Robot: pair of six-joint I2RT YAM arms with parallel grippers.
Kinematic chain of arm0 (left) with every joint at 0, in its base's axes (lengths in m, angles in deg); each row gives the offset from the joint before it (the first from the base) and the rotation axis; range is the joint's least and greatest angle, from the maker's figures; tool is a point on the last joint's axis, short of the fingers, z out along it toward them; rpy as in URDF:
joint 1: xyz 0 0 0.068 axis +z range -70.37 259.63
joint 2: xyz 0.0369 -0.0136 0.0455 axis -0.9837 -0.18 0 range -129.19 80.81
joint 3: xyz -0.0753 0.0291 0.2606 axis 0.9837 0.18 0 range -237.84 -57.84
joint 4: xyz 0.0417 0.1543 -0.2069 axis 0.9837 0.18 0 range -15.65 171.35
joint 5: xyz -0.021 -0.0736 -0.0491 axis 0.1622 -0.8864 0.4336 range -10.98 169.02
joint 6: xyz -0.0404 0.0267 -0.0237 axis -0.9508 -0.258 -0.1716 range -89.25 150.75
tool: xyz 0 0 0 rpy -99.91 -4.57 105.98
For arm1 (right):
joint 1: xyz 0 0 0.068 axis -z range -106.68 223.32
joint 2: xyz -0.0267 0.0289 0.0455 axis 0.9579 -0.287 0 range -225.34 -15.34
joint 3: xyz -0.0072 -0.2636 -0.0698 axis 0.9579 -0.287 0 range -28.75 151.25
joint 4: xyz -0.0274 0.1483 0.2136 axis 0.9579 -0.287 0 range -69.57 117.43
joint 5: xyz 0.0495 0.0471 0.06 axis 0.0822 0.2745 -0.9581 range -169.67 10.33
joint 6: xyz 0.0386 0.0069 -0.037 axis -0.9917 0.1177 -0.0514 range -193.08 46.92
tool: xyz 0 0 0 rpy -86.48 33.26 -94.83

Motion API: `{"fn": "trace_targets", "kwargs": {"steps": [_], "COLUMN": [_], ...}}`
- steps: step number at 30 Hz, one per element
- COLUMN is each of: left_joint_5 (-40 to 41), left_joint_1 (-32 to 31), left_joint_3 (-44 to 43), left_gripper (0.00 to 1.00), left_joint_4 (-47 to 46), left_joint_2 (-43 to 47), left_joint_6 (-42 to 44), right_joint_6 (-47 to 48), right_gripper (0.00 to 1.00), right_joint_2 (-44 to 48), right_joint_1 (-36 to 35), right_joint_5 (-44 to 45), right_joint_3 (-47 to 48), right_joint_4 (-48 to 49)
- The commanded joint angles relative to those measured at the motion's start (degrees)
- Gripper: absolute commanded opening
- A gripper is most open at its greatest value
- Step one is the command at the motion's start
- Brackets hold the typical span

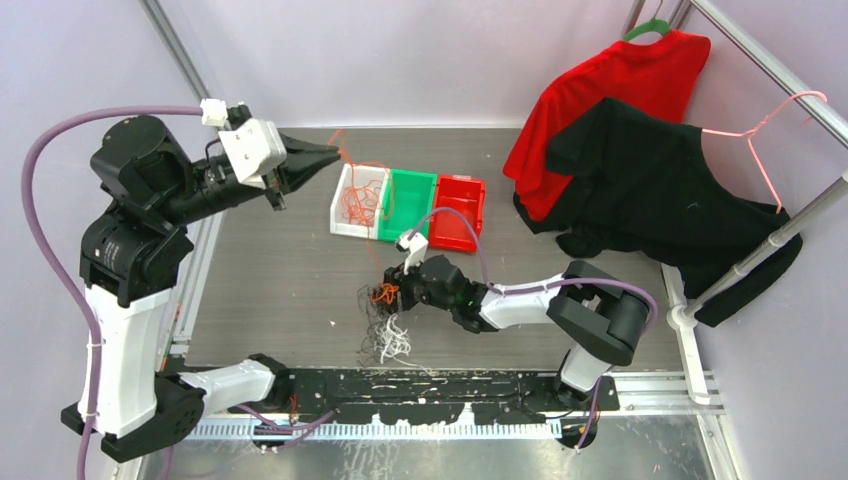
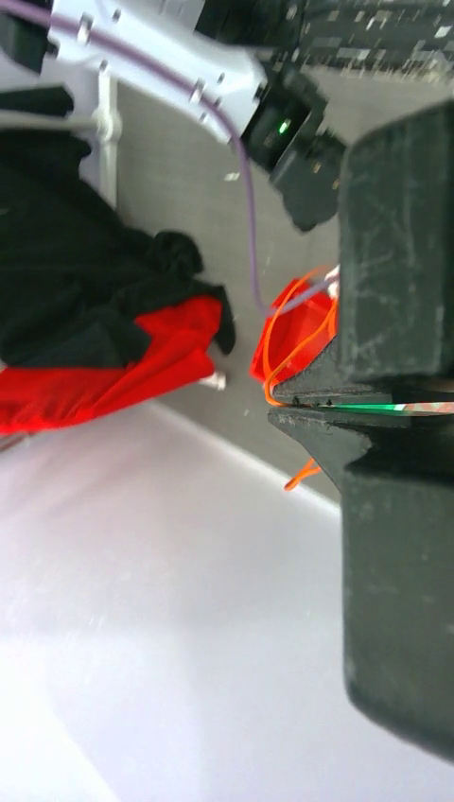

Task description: Untangle the cables

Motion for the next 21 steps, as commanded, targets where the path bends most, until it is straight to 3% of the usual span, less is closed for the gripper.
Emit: {"fn": "trace_targets", "kwargs": {"steps": [1, 12, 15, 21], "left_joint_5": [6.2, 18.5, 14.1, 6.7], "left_joint_1": [-0.3, -0.3, -0.3, -0.3], "left_joint_3": [-1.8, -5.2, -5.4, 2.2], "left_gripper": [0.0, 0.0, 0.0, 0.0], "left_joint_4": [-13.0, -25.7, -21.2, -18.4], "left_joint_2": [1.0, -0.8, -0.5, 3.5], "left_joint_6": [2.3, 6.4, 5.3, 2.5], "right_joint_6": [0.0, 3.2, 4.5, 10.5], "right_gripper": [0.62, 0.57, 0.59, 0.71], "right_joint_2": [0.0, -1.1, 1.9, 14.3], "right_joint_1": [-0.1, -0.1, -0.1, -0.1], "right_joint_5": [3.4, 11.4, 13.1, 13.6], "right_joint_3": [-1.9, -6.0, -6.1, -1.5], "right_joint_4": [5.9, 7.0, 5.8, -4.1]}}
